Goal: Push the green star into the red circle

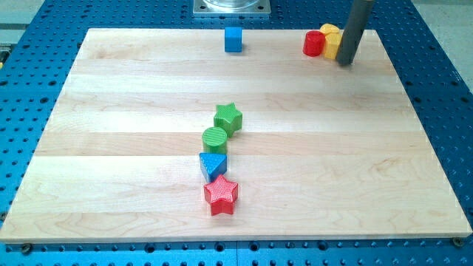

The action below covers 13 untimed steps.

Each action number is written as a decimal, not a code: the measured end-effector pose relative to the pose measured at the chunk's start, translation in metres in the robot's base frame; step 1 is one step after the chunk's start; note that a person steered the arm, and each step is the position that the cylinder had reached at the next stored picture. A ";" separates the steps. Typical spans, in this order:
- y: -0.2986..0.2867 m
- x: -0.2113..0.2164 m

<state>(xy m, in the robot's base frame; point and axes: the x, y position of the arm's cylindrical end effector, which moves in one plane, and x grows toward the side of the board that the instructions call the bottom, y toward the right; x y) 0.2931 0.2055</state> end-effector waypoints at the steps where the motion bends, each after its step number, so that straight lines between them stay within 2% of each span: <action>1: -0.061 0.060; 2: -0.114 0.098; 3: -0.161 0.059; 4: -0.253 0.058; 5: -0.329 0.104; 6: -0.332 0.175; 7: -0.318 0.177; 9: -0.210 0.158; 11: -0.076 0.106; 12: -0.084 0.105; 13: -0.141 0.101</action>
<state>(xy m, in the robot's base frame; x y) 0.3942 0.0643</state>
